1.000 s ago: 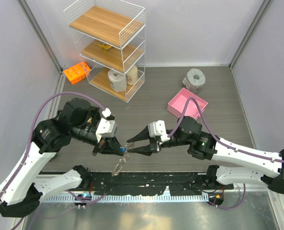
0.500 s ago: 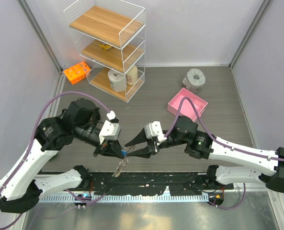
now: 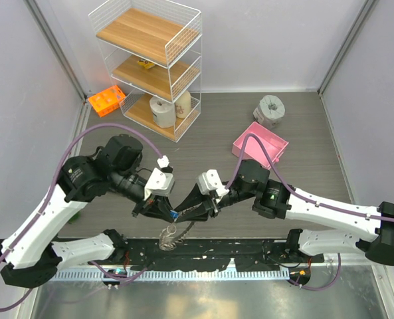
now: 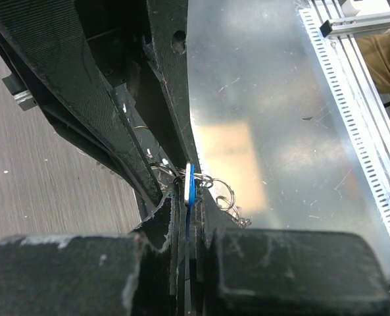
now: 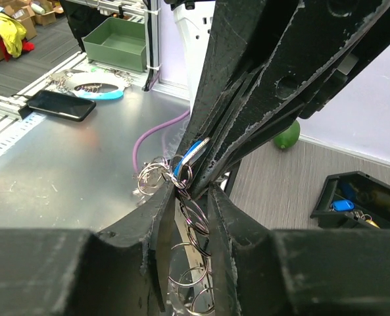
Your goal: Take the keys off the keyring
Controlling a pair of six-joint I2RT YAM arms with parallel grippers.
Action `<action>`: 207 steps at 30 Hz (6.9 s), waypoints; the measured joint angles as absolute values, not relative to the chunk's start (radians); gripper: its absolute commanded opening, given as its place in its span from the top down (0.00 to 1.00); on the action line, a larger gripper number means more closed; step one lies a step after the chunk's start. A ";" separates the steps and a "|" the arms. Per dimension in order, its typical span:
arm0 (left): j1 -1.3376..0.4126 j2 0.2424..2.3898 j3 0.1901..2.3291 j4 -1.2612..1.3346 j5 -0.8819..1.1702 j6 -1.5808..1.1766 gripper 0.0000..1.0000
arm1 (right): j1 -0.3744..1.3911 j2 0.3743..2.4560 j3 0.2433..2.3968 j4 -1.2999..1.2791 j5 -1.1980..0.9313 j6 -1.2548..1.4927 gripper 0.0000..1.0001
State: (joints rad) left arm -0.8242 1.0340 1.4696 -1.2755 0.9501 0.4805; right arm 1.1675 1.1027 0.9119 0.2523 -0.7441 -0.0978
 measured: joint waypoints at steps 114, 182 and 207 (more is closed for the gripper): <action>-1.040 0.847 0.936 -0.696 0.041 0.624 1.00 | 0.957 1.184 0.443 0.903 -0.141 0.895 0.95; -0.129 0.833 0.960 -0.800 0.012 -0.227 0.00 | 0.787 1.079 0.648 0.094 0.121 0.339 0.64; -0.129 0.561 1.060 -0.788 -0.074 -0.359 0.04 | 0.730 0.431 1.031 -0.429 0.795 0.353 0.04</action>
State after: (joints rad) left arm -0.1287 0.5610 1.0599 -0.7879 -0.0738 -0.3592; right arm 0.7303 0.4309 1.0309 -0.4294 0.7948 0.3534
